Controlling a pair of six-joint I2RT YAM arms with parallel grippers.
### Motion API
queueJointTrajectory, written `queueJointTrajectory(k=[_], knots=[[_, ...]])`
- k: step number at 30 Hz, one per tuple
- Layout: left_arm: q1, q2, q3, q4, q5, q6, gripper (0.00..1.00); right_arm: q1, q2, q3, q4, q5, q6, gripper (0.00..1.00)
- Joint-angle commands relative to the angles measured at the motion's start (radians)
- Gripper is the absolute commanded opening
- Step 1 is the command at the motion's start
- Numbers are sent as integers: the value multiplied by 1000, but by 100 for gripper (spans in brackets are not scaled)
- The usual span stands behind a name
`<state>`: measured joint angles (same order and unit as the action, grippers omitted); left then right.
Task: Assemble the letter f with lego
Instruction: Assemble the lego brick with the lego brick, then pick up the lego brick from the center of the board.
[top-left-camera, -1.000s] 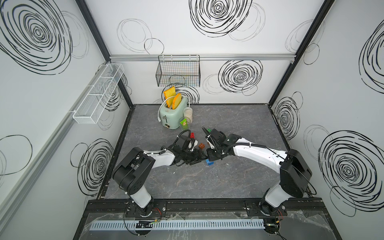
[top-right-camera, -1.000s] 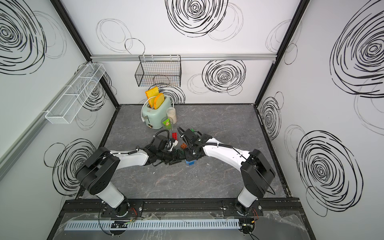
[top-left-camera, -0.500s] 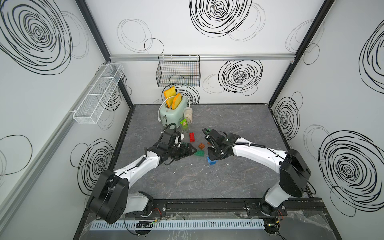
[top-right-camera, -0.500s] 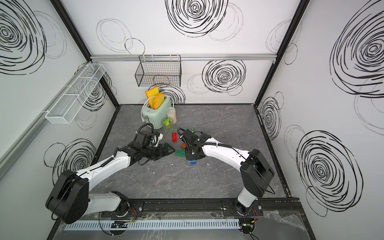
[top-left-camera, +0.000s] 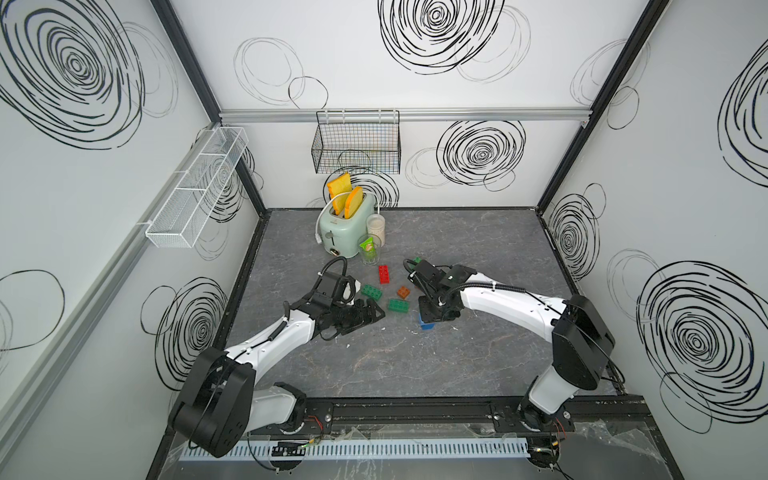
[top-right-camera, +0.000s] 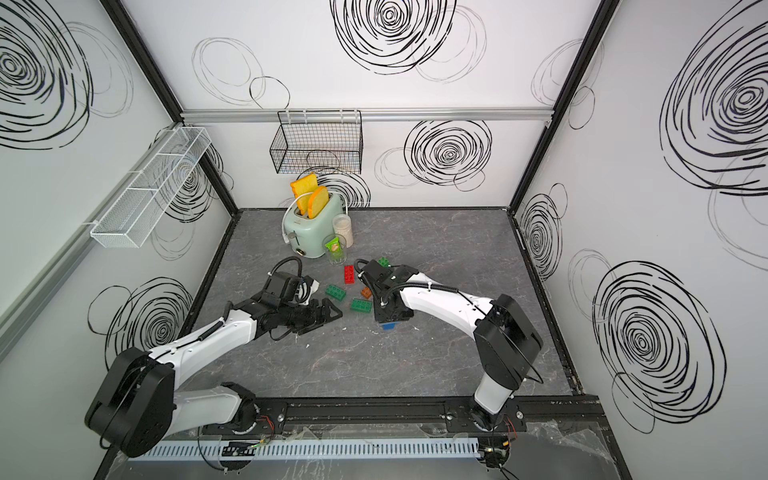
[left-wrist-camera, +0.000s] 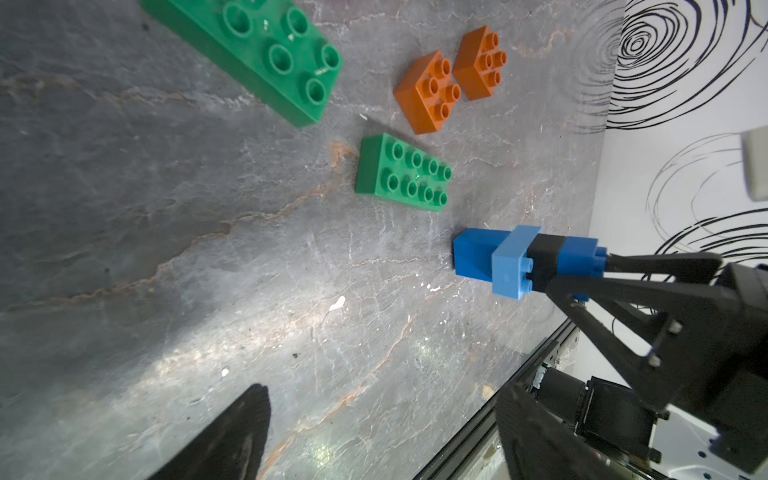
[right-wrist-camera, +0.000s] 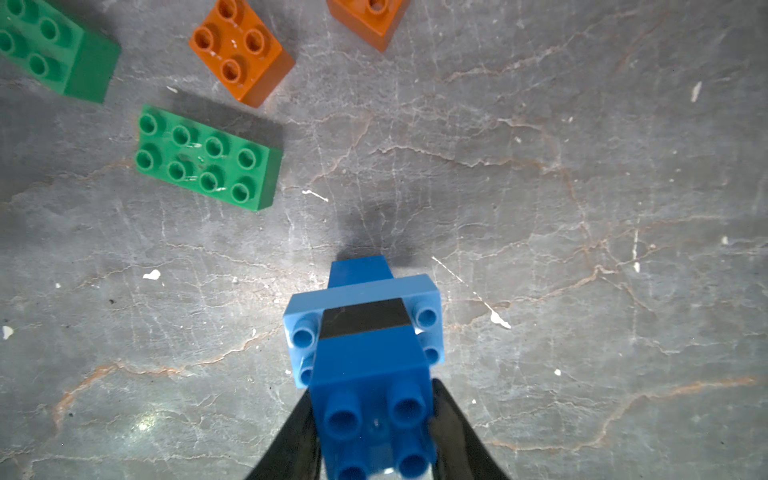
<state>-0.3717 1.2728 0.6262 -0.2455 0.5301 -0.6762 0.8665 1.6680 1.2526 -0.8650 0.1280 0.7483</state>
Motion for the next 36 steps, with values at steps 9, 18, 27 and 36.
queueJointTrajectory(k=[9, 18, 27, 36], knots=[[4, 7, -8, 20, -8, 4, 89, 2, -2, 68, -46, 7, -15, 46], [2, 0, 1, -5, -28, 16, 93, -35, -36, 159, -80, 0, -40, 64], [9, -19, 12, -43, -34, 35, 98, -208, 34, 243, 35, -116, -139, 88], [30, 31, 63, -37, -21, -6, 99, -246, 247, 364, 41, -124, -237, 89]])
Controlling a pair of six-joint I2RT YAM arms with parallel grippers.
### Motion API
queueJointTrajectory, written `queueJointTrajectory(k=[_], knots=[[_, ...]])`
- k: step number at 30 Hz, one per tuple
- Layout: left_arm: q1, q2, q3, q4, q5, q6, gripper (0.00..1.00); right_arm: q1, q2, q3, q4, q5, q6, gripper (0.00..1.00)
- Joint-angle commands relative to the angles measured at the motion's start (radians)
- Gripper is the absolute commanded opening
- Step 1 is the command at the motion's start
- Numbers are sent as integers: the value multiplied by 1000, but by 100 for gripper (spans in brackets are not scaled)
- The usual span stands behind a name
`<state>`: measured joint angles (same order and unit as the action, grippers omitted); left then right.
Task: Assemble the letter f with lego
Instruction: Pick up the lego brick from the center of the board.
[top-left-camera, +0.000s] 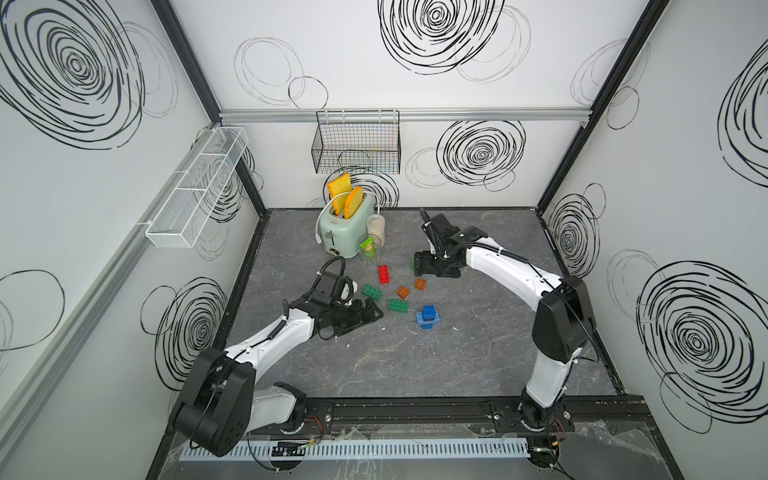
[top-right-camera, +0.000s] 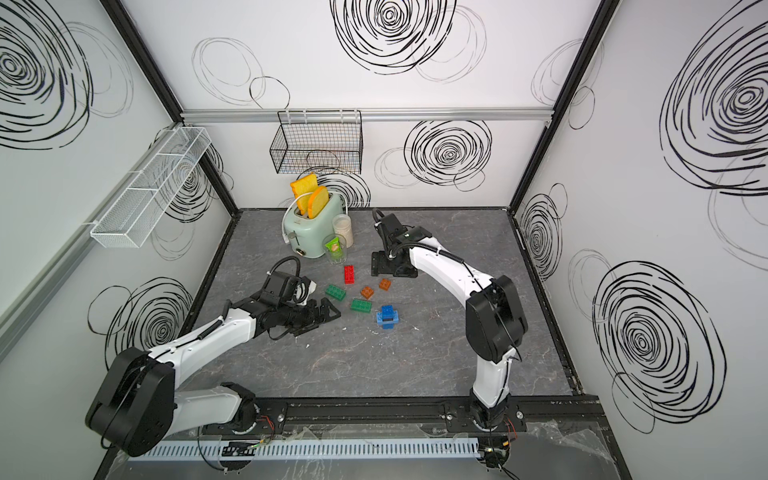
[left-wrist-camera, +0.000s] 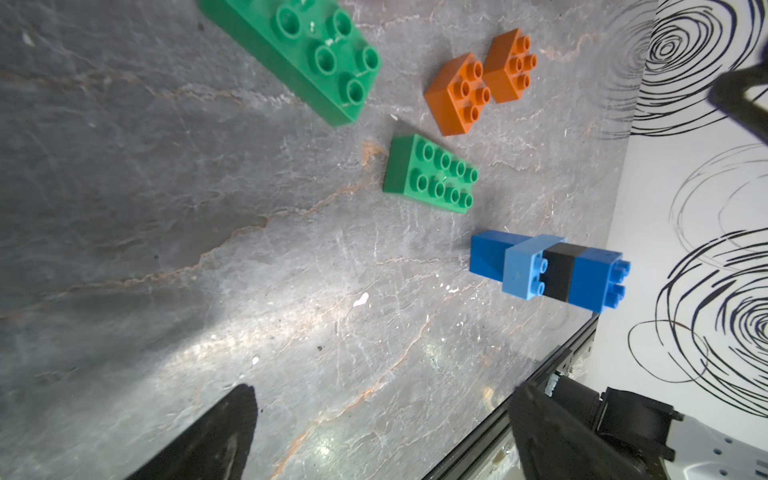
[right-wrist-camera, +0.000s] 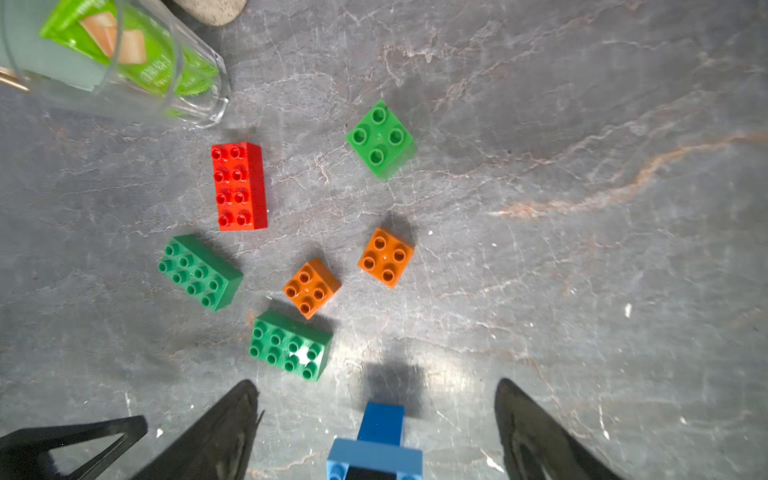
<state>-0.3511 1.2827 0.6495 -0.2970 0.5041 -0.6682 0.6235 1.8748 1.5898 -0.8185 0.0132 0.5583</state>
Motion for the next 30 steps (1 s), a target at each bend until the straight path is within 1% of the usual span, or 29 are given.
queueJointTrajectory(k=[1, 5, 8, 12, 15, 17, 19, 21, 23, 25, 30], knots=[[11, 38, 54, 14, 0, -14, 100, -4, 55, 32, -7, -17, -50, 89], [36, 89, 87, 57, -14, -51, 100, -5, 61, 9, 29, -62, -65, 89], [62, 139, 126, 87, -16, -80, 99, -6, 65, 14, 54, -66, -91, 89], [103, 173, 135, 98, -6, -122, 98, 7, 128, 100, 69, -88, -137, 90], [137, 168, 118, 99, 6, -129, 98, 30, 212, 201, 56, -110, -138, 89], [148, 160, 127, 108, -6, -132, 97, 45, 247, 243, 66, -118, -136, 89], [161, 149, 131, 149, -6, -154, 98, 51, 270, 269, 95, -169, -137, 89], [178, 155, 148, 138, -12, -172, 97, 58, 310, 319, 92, -183, -142, 89], [198, 161, 164, 92, -21, -172, 97, 69, 364, 385, 66, -183, -150, 89], [218, 142, 150, 85, -17, -180, 97, 86, 411, 439, 44, -168, -158, 89], [250, 83, 117, 53, -8, -182, 97, 121, 458, 459, 50, -88, -159, 87]])
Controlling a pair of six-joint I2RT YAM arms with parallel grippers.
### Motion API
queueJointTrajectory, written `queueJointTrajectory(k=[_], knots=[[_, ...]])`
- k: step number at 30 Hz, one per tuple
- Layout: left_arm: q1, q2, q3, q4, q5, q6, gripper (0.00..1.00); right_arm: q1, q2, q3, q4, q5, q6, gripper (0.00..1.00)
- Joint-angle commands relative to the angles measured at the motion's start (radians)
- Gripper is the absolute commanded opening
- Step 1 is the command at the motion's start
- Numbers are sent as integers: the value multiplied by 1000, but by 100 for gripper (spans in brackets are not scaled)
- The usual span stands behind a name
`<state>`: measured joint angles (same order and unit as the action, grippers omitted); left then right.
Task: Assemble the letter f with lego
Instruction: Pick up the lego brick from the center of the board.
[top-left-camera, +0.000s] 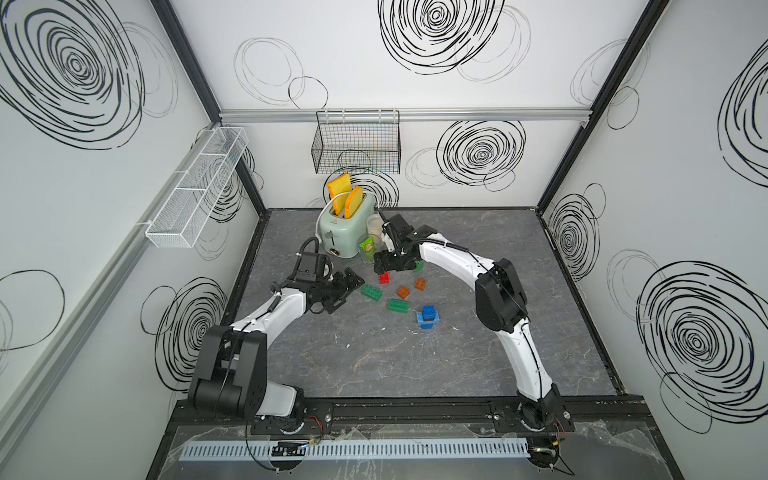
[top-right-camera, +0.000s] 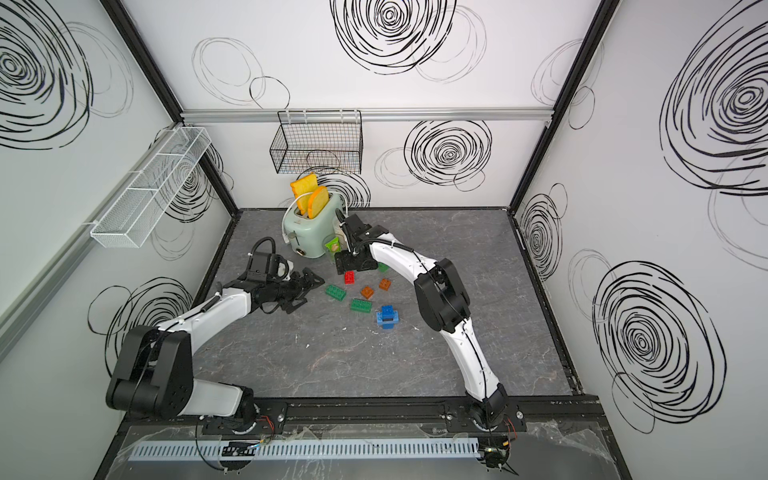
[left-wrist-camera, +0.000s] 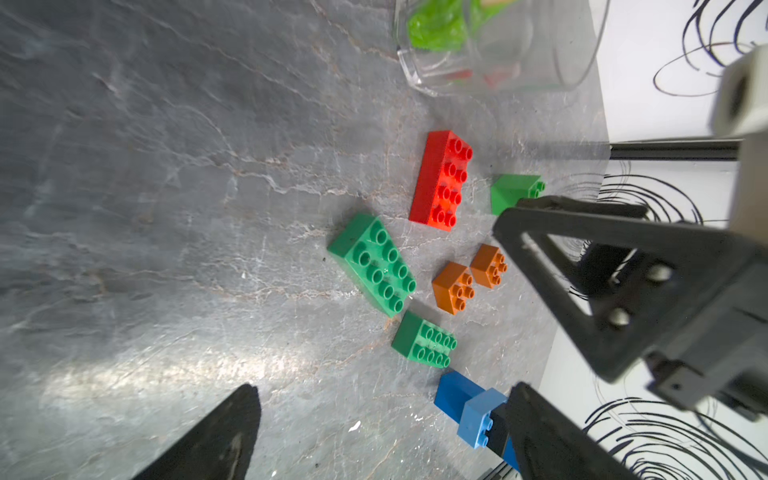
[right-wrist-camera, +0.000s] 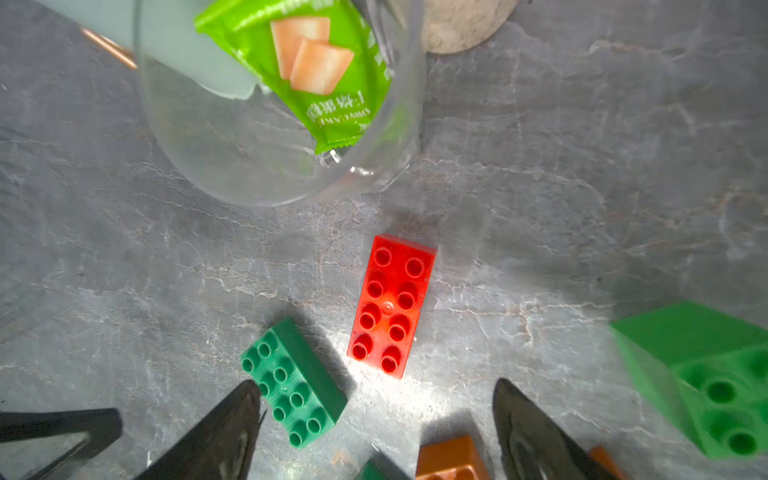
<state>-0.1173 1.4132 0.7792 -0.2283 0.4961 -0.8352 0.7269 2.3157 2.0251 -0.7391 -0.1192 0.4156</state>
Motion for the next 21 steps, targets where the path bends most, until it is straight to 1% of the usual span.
queueJointTrajectory(k=[1, 5, 8, 9, 16, 21], knots=[[20, -58, -19, -21, 4, -15, 97, 21, 26, 24, -30, 57, -17, 86], [34, -99, -36, -48, 10, -5, 96, 32, 63, 23, -25, 75, -13, 82], [39, -117, -50, -66, 11, 4, 96, 38, 78, 21, -10, 96, -6, 76], [41, -120, -55, -67, 13, 5, 96, 39, 82, 21, -5, 105, -3, 74], [41, -135, -64, -95, 10, 17, 96, 37, 106, 20, 26, 150, 12, 65], [38, -141, -70, -111, 2, 27, 95, 37, 124, 21, 45, 148, 17, 58]])
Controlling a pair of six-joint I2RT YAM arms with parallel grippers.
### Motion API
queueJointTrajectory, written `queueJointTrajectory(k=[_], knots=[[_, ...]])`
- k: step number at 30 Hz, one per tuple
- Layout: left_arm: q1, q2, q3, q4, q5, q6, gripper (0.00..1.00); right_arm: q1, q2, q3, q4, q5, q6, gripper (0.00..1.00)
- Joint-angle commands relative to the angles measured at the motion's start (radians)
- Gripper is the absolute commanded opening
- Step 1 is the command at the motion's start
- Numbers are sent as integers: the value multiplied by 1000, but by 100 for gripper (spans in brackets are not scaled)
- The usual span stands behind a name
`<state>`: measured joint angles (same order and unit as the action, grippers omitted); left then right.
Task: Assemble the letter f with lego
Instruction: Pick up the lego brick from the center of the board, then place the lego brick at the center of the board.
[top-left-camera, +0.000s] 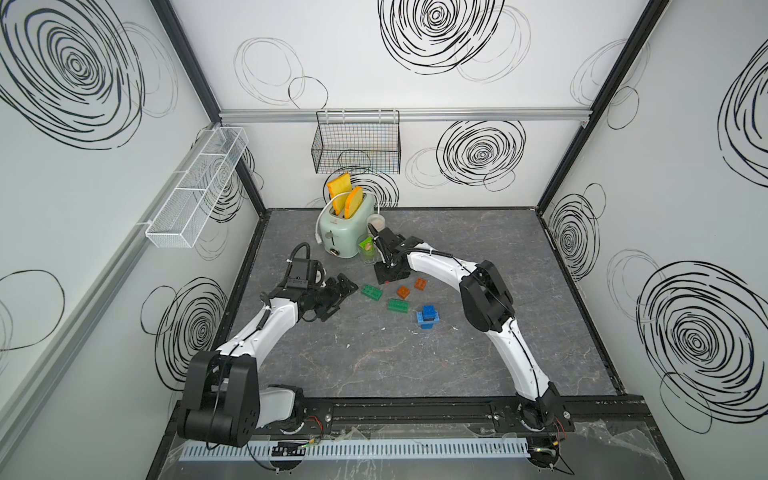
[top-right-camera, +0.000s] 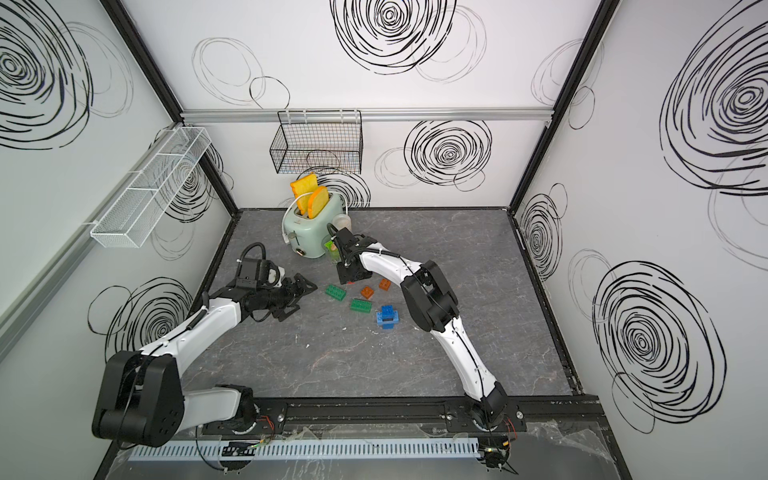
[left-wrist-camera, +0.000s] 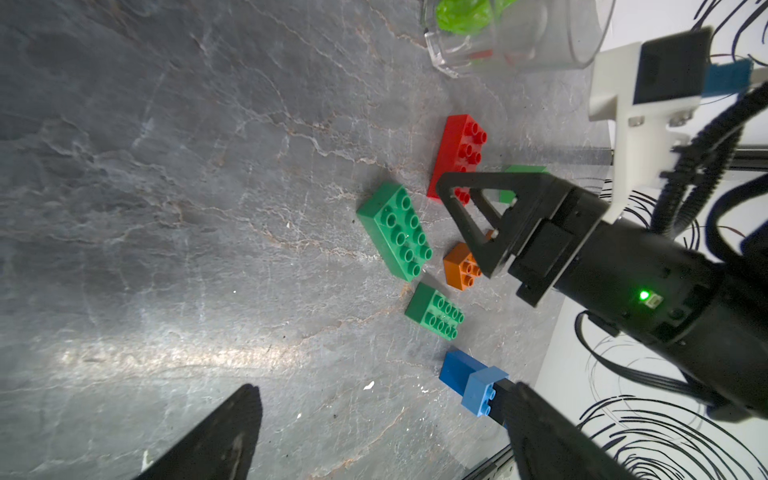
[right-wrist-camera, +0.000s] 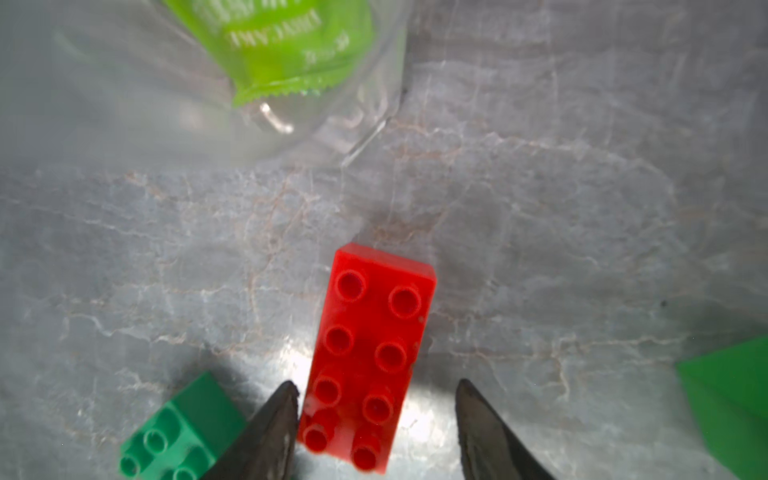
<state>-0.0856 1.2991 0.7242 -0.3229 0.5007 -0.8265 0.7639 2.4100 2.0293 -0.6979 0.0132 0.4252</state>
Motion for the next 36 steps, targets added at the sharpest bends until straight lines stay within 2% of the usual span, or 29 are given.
queueJointTrajectory(k=[1, 7, 12, 18, 27, 31, 36], knots=[[6, -27, -17, -17, -4, 19, 96, 0, 33, 17, 5, 17, 7, 57], [9, -30, -26, -24, -11, 23, 95, 0, 37, 15, -1, 22, 4, 43], [9, -35, -30, -24, -18, 27, 95, 2, 3, 0, -8, 35, -8, 36], [9, -34, -33, -45, -35, 62, 95, 3, -87, -44, -23, 46, -14, 34], [-2, -29, -55, -51, -39, 113, 95, -14, -301, -110, -76, 106, 4, 34], [-23, -24, -66, -43, -31, 127, 95, -65, -458, -254, -79, 119, 41, 34], [-73, -25, -63, -39, -42, 146, 95, -174, -678, -568, -35, 128, 82, 35]])
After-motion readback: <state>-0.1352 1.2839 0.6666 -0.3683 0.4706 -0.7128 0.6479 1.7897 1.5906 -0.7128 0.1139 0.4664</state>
